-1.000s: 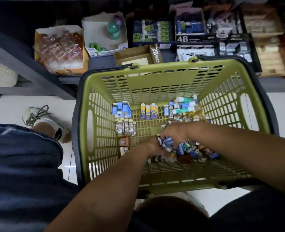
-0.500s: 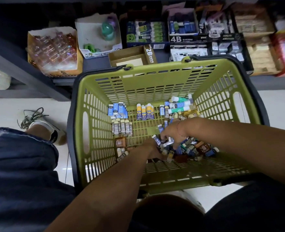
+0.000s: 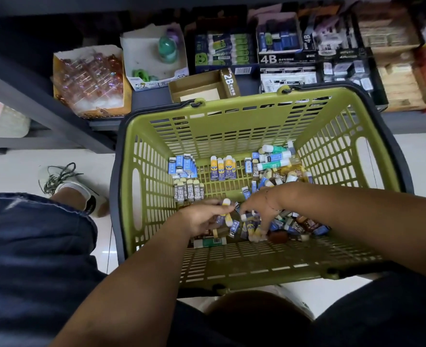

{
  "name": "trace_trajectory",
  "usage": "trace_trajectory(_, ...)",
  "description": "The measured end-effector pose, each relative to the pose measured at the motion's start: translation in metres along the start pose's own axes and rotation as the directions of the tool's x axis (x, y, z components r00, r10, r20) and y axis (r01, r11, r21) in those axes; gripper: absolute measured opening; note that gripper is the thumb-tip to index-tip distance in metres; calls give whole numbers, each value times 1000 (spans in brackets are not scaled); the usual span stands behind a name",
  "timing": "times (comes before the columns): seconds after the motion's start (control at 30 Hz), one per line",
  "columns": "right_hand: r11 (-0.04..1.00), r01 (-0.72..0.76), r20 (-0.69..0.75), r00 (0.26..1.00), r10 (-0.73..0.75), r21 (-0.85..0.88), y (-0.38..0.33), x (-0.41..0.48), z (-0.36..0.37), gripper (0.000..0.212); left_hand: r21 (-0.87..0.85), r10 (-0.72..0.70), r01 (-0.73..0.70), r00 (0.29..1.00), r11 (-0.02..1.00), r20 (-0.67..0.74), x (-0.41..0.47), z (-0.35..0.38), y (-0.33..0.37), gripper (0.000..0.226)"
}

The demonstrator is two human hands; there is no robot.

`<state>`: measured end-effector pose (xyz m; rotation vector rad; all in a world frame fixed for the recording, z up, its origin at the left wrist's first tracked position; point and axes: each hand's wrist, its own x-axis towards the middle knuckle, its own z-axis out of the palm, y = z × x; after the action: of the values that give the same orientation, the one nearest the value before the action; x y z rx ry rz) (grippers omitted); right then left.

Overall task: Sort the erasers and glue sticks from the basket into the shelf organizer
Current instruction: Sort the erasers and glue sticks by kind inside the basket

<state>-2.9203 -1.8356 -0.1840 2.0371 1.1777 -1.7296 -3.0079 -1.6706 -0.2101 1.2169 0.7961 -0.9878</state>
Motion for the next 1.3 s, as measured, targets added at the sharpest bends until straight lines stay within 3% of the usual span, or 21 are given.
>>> trace_trajectory(0.07, 997, 44, 21, 999, -45, 65, -11, 6, 7, 77, -202, 12, -7, 1000, 979, 24, -4, -3, 3, 64)
trace_trajectory(0.23, 993, 116, 63, 991, -117, 23, -29, 17, 21, 62, -378, 31, -7, 998, 926, 56, -19, -4, 5, 8)
trace_trajectory(0.47, 994, 109, 122, 986, -112, 29, -21, 18, 17, 66, -499, 50, -38, 999, 866, 11, -29, -4, 2, 3)
trace_trajectory(0.67, 982, 88, 44, 994, -96, 168, -11, 10, 18, 47, -425, 14, -113, 973, 898, -229, -26, -14, -1, 14)
trace_trajectory(0.9, 977, 6, 169, 985, -43, 213, -6, -3, 21, 57, -313, 4, -61, 984, 948, -180, -30, -7, -3, 19)
trace_trajectory(1.13, 956, 13, 111, 993, -48, 293, -4, -9, 20, 55, -364, -8, -31, 994, 931, -105, -34, 0, 4, 10)
trace_trajectory(1.23, 893, -7, 31, 1000, -7, 451, -1, -11, 21, 53, -385, -22, -24, 993, 922, -114, -35, 3, 5, 6)
trace_trajectory(1.3, 753, 9, -18, 1000, 4, 657, 3, -16, 18, 55, -403, -7, -40, 993, 914, -115, -35, 3, 6, 5)
